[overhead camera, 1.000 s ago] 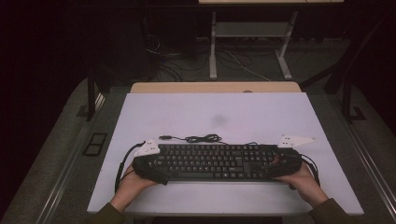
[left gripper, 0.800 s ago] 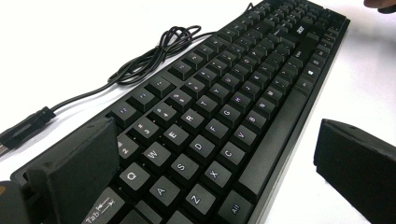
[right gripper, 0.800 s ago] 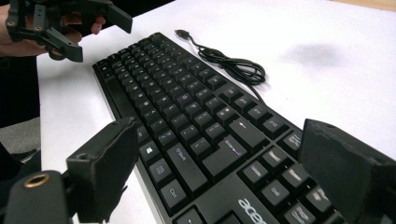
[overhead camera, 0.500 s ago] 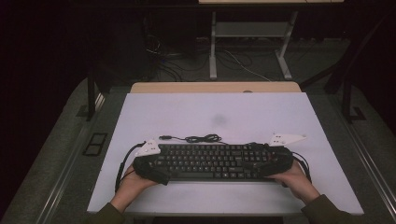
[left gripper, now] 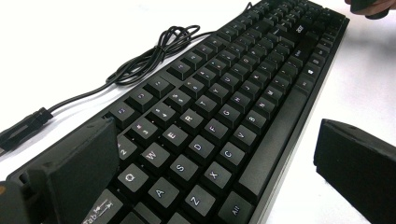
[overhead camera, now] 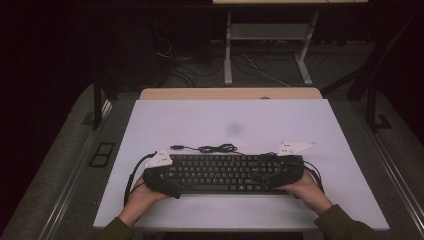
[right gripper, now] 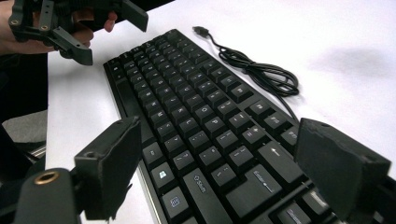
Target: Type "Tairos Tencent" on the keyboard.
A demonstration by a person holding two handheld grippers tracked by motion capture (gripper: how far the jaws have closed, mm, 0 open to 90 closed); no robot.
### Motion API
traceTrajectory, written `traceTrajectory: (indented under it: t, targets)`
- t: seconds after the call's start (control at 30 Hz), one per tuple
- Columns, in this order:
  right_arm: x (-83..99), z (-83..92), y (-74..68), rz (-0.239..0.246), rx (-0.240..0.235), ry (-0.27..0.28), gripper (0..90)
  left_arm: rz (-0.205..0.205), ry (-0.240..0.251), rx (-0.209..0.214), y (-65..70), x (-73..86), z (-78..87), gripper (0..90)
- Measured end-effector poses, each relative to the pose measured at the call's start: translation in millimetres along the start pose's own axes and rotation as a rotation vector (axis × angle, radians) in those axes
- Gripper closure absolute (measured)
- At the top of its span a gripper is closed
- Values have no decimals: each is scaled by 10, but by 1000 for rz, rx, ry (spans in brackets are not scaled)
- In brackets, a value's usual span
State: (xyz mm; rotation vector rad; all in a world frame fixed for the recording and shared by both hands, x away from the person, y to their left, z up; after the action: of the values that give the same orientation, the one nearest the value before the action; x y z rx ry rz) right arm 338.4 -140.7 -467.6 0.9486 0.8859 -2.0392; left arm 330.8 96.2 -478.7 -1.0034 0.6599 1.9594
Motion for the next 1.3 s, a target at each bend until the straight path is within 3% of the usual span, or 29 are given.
traceTrajectory:
  t: [0.3,0.7,0.77,1.3]
  targets:
    - [83,-99,-22,19,-9,-56,414,2,2,0,-3,1,-3,0]
    - [203,-146,-57,72,-32,-140,851,1,2,1,-7,2,-5,0]
    - [217,-153,-63,81,-33,-150,888,2,2,0,-13,2,-5,0]
    - [308,-196,-31,103,-12,-208,893,-9,1,-6,-55,-50,-76,0]
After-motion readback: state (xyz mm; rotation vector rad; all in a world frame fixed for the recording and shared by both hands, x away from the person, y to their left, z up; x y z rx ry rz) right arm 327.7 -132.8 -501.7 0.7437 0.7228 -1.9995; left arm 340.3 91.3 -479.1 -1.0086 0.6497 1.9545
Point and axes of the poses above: each handheld gripper's, and its own axes: z roughly backward along the jaws, x roughly out of its underside, y roughly to its right, the point moved 10 cm from there along -z, roughly forward along the jaws, and after that the axes turned 3 degrees about -z, right-handed, at the moved point
